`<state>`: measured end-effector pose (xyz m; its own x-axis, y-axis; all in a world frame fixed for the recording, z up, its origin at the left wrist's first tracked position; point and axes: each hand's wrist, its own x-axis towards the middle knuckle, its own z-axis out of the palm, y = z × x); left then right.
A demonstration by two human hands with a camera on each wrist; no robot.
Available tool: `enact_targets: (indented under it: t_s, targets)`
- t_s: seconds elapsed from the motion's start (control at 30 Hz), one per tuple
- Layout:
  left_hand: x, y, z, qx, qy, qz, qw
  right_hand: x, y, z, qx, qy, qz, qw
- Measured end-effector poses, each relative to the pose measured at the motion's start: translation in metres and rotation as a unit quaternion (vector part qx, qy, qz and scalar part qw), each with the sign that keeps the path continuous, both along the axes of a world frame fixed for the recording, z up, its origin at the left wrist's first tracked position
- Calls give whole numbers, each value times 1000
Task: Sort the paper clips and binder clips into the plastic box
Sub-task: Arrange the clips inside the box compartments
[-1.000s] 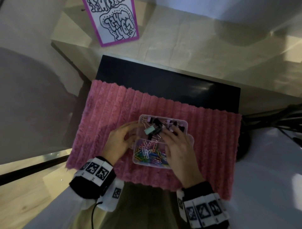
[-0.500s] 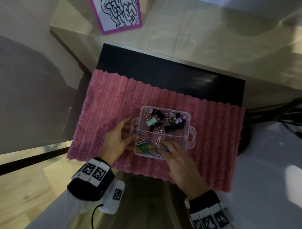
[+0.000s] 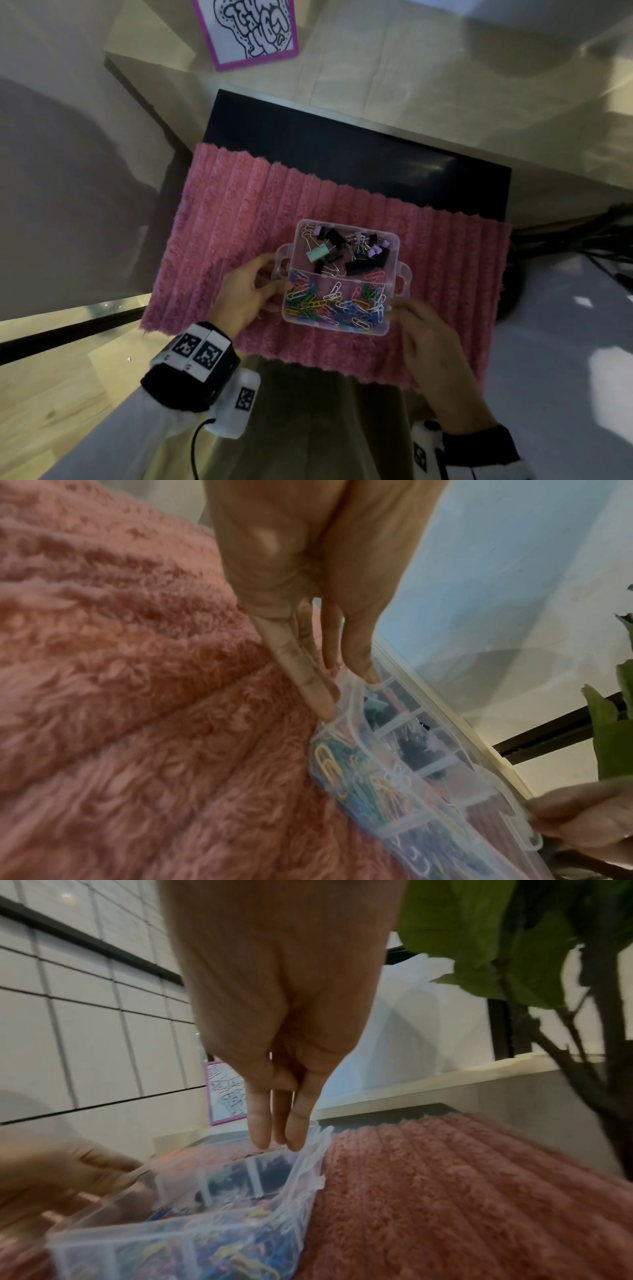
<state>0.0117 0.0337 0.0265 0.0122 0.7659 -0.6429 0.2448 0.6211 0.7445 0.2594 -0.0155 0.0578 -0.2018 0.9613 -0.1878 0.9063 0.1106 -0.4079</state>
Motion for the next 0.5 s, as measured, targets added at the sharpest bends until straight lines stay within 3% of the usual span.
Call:
enact_targets:
  t_s: [0.13, 0.23, 0.33, 0.43, 0.5]
  targets:
    - [-2, -2, -2, 4, -5, -4, 1000, 2, 2, -3, 1, 30, -9, 1000]
    - [-3, -4, -4, 10, -7, -2, 1000, -17, -2, -14, -43, -7, 36, 998]
    - [-3, -3, -5, 10, -16, -4, 1000, -41, -7, -24, -72, -30, 27, 997]
    - [-4, -2, -5, 13, -17, -8, 1000, -55, -8, -23, -64, -4, 28, 998]
    - [-4, -3, -7, 13, -14, -12, 1000, -50, -4, -12, -18, 4, -26, 999]
